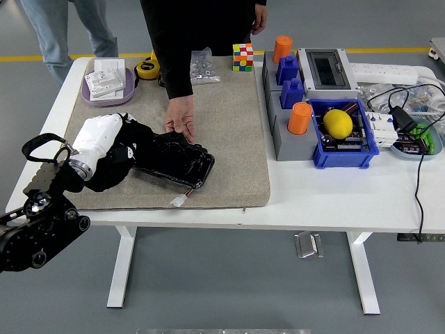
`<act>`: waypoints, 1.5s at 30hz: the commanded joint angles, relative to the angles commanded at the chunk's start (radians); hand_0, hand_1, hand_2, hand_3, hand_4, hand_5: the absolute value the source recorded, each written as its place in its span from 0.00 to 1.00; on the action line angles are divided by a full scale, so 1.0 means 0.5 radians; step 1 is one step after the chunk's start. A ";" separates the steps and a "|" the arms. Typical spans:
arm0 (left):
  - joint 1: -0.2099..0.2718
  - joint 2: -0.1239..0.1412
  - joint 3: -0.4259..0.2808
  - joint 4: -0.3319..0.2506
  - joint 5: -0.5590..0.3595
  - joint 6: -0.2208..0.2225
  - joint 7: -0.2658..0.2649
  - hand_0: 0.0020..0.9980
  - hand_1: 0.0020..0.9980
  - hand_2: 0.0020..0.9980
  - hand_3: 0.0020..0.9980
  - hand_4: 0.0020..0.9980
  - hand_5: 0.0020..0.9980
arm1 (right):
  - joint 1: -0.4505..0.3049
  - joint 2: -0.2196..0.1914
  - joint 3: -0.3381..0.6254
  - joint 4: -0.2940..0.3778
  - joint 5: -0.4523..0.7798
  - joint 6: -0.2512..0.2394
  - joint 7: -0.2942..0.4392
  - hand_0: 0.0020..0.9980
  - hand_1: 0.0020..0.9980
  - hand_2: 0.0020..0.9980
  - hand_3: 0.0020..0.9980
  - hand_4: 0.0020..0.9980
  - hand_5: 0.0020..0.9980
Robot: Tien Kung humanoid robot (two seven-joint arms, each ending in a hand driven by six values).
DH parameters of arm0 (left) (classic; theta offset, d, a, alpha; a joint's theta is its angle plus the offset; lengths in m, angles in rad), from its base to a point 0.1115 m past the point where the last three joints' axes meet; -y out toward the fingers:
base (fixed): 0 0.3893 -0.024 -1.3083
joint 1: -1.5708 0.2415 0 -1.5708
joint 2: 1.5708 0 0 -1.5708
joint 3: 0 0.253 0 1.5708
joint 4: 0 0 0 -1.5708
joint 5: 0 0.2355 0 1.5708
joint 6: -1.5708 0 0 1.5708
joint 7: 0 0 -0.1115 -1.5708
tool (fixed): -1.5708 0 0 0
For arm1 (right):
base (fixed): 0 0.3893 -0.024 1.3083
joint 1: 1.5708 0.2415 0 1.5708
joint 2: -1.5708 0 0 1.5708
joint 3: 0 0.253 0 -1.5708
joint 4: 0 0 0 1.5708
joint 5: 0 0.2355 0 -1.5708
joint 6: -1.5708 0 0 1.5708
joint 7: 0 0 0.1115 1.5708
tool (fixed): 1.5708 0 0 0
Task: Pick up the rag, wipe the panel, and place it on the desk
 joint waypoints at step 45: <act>0.048 -0.042 -0.336 0.548 -0.492 0.202 -0.394 0.30 0.41 0.50 0.51 0.34 0.00 | 0.003 0.016 -0.016 0.000 0.001 -0.009 0.001 0.72 0.63 0.67 0.58 0.98 0.55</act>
